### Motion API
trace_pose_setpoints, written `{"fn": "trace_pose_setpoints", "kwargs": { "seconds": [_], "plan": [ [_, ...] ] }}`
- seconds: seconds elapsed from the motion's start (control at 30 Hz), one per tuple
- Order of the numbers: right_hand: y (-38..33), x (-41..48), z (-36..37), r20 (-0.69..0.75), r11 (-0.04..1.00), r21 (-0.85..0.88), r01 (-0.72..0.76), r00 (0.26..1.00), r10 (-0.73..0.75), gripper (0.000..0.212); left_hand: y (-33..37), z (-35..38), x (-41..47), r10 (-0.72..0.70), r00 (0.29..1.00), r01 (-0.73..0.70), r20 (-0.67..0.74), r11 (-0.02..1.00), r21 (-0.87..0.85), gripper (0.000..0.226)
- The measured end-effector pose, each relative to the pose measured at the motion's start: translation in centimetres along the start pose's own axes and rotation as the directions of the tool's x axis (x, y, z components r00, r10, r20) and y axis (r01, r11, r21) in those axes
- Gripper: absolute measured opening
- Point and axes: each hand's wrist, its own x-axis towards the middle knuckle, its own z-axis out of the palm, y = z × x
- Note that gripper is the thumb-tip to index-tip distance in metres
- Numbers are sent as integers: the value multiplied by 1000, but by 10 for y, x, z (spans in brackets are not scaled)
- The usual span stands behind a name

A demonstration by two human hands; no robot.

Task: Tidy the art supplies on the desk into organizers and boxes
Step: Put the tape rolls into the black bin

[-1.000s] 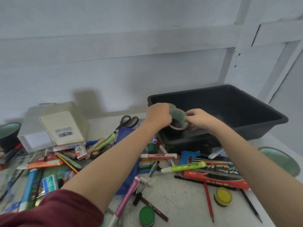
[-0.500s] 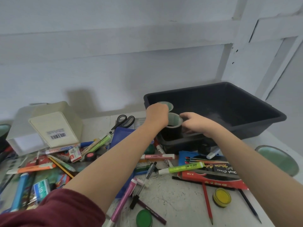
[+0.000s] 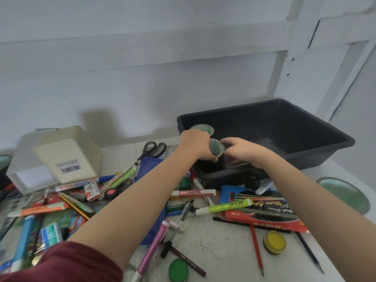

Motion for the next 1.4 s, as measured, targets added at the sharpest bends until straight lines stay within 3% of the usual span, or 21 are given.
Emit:
{"fn": "trace_pose_setpoints", "kwargs": {
  "seconds": [0.37, 0.57, 0.77, 1.1, 1.23, 1.4],
  "plan": [
    [-1, -2, 3, -50, 996, -68, 51, 997, -54, 51, 2, 1, -9, -47, 998, 46, -34, 998, -46, 42],
    [-3, -8, 4, -191, 982, -144, 122, 970, -148, 46, 0, -3, -24, -87, 978, 42, -190, 973, -228, 26],
    [-6, -24, 6, -224, 966, -208, 153, 954, -200, 39, -8, -16, -34, -93, 963, -6, -251, 929, -370, 21],
    [14, -66, -11, -272, 963, -247, 108, 946, -175, 40, 16, -31, -42, -44, 971, -99, -235, 821, -563, 18],
    [33, -80, -21, -283, 959, -227, 170, 931, -232, 36, 45, -32, -32, -28, 982, -106, -187, 739, -666, 14],
    [58, -98, -55, -327, 933, -273, 233, 890, -318, 26, 96, -33, -23, 92, 985, -170, -145, 663, -729, 16]
  ]
}}
